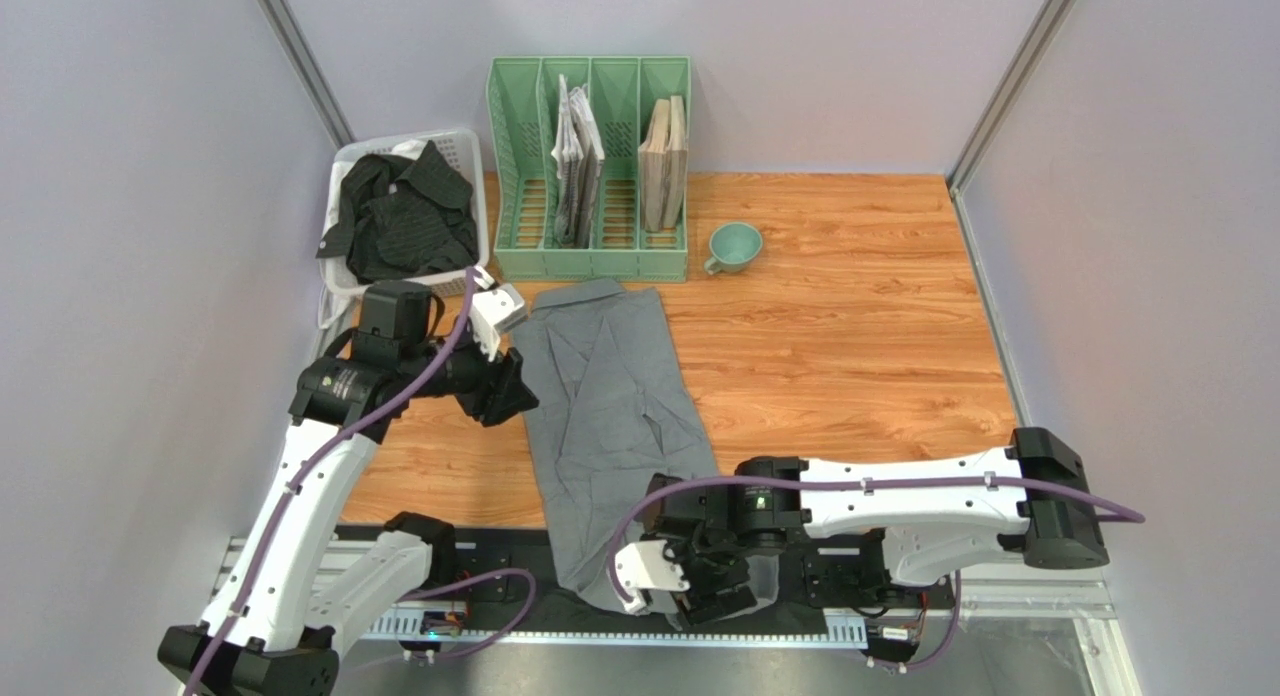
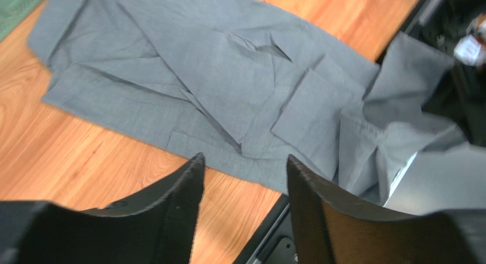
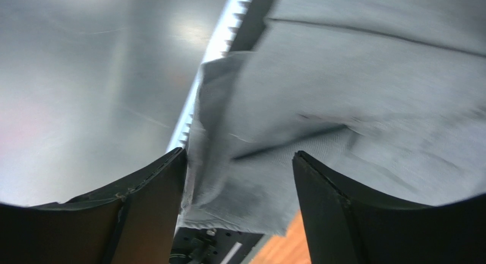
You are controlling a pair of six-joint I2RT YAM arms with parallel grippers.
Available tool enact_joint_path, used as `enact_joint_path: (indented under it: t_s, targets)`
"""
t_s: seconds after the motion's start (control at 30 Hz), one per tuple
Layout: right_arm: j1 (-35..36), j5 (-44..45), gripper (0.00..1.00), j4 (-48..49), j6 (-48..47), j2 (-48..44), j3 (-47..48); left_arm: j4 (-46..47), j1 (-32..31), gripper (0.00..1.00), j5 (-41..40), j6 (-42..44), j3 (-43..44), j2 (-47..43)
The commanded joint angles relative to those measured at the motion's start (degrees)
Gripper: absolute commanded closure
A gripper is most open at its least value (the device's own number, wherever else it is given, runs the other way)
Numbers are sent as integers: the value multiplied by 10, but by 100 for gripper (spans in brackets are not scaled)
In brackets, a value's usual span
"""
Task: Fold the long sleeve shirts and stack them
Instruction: Fold the shirt
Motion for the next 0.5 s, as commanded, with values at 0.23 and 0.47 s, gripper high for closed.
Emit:
enact_joint_path:
  t_s: [0.23,0.47]
  targets:
    - [-438,-119,51,-9,47,-99,46,-40,-171,47,-1,339,-70,37]
    - [-587,-140,60,-44,59,-29,27,74,-313,52,-90,375,-92,244]
